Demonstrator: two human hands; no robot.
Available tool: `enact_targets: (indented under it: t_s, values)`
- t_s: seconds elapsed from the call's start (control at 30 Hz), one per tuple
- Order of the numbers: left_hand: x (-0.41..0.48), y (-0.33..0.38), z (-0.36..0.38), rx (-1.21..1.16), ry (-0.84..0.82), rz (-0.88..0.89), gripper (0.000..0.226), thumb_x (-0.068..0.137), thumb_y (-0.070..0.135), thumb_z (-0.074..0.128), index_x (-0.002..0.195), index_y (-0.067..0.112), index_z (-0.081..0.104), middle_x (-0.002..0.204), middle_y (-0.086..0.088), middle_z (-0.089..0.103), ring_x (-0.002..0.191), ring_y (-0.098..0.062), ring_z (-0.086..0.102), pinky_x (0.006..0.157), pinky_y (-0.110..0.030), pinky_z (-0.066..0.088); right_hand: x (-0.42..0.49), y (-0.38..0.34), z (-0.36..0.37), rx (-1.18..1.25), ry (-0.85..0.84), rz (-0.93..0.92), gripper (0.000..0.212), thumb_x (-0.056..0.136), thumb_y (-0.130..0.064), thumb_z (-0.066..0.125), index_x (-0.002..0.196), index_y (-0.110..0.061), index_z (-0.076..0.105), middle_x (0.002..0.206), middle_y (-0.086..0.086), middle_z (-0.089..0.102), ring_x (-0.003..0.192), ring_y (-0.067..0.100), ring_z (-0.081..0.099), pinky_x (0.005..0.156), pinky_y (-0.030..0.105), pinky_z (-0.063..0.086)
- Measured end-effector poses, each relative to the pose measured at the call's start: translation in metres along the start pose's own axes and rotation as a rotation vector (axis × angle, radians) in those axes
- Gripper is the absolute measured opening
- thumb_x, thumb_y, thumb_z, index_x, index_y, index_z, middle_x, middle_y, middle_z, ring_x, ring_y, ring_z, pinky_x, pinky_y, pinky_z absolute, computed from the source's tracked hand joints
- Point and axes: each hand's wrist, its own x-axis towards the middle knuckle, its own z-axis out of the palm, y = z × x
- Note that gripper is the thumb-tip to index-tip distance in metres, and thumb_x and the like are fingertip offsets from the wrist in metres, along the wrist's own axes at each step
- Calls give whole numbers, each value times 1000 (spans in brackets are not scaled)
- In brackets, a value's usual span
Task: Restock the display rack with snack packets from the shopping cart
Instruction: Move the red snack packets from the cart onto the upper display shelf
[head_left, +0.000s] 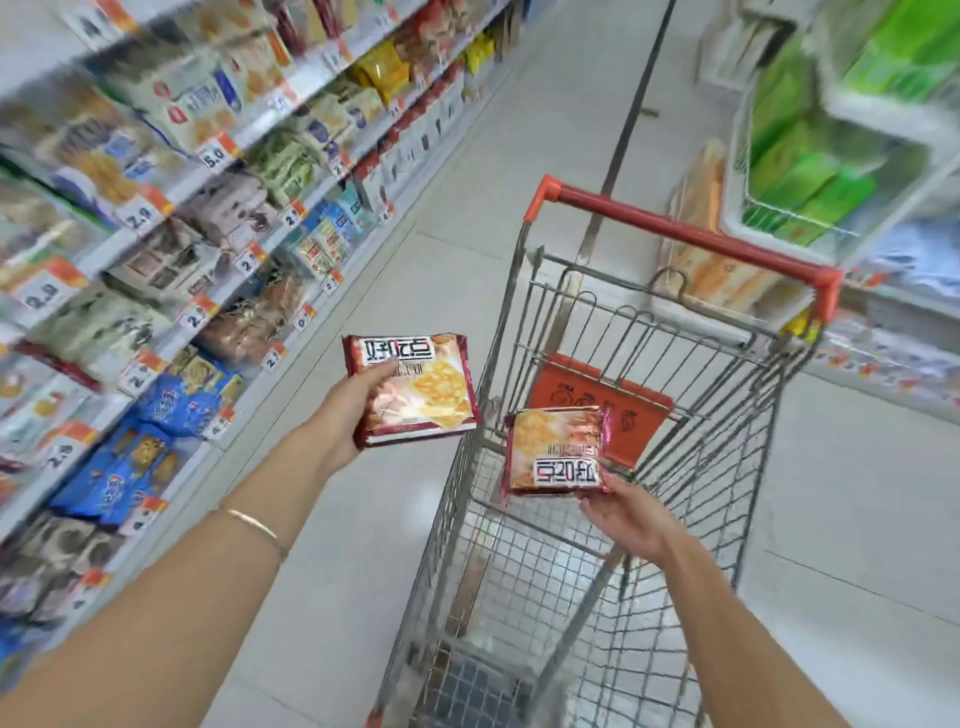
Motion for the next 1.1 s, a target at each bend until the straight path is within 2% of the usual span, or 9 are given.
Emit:
enact_targets:
  t_s: [0.1, 0.2, 0.43, 0.53, 0.6, 0.67, 0.83, 0.97, 1.1]
  values:
    - [-30, 18, 32, 64, -111, 47, 19, 99, 23, 57, 85, 12, 60, 47, 2, 64, 35, -8, 59, 35, -16, 44, -59, -31, 12, -75, -41, -111, 36, 84, -12, 63, 116, 2, 59, 101, 19, 70, 89, 24, 67, 70, 29, 59]
    - [-54, 29, 52, 122, -210, 91, 17, 99, 23, 57, 86, 12, 60, 48, 1, 64, 36, -8, 60, 35, -15, 43, -114, -62, 18, -267, -91, -217, 67, 49, -23, 97, 103, 0, 66, 97, 16, 70, 82, 22, 68, 73, 31, 55]
    - [-110, 36, 64, 205, -447, 70, 46, 89, 62, 58, 82, 17, 69, 61, -2, 69, 49, -12, 65, 51, -24, 56, -223, -83, 48, -195, -76, -430, 89, 17, -21, 99, 99, -5, 68, 95, 15, 71, 76, 23, 71, 66, 32, 59]
    - [-142, 30, 69, 269, -572, 8, 64, 84, 74, 51, 67, 14, 68, 68, -9, 72, 57, -18, 70, 55, -26, 57, -250, -51, 77, -268, -22, -402, 68, 41, -16, 93, 100, -9, 60, 89, 11, 71, 74, 22, 70, 64, 31, 58]
    - [-164, 21, 70, 403, -653, -3, 63, 83, 72, 54, 77, 11, 67, 74, -10, 74, 63, -21, 73, 59, -29, 58, -263, -23, 97, -359, 121, -358, 17, 79, -14, 67, 91, -8, 57, 77, 9, 71, 68, 19, 68, 61, 27, 55]
    - [-180, 9, 67, 482, -725, -1, 50, 87, 57, 62, 93, 8, 64, 70, -9, 74, 59, -21, 72, 55, -28, 56, -266, 3, 103, -375, 299, -366, 26, 99, -13, 40, 82, -7, 57, 71, 9, 68, 61, 18, 65, 52, 24, 53]
    - [-209, -28, 69, 422, -781, -57, 58, 84, 56, 67, 114, 6, 63, 91, -14, 77, 77, -26, 75, 69, -35, 59, -286, 46, 107, -15, 383, -627, 59, 104, -50, 32, 104, 0, 63, 99, 20, 71, 93, 33, 67, 80, 41, 55]
    - [-227, -48, 74, 413, -853, -48, 84, 83, 80, 38, 105, 4, 65, 87, -18, 76, 76, -28, 76, 75, -39, 56, -325, 72, 90, -265, 377, -703, 32, 97, -21, 61, 123, -1, 60, 110, 17, 72, 90, 31, 69, 85, 48, 57]
    - [-241, -49, 81, 501, -922, -124, 97, 75, 92, 23, 77, 4, 64, 87, -22, 73, 79, -34, 74, 78, -42, 57, -391, 73, 72, -708, 333, -653, 22, 93, -11, 64, 114, -17, 67, 97, 0, 76, 77, 16, 71, 71, 31, 58]
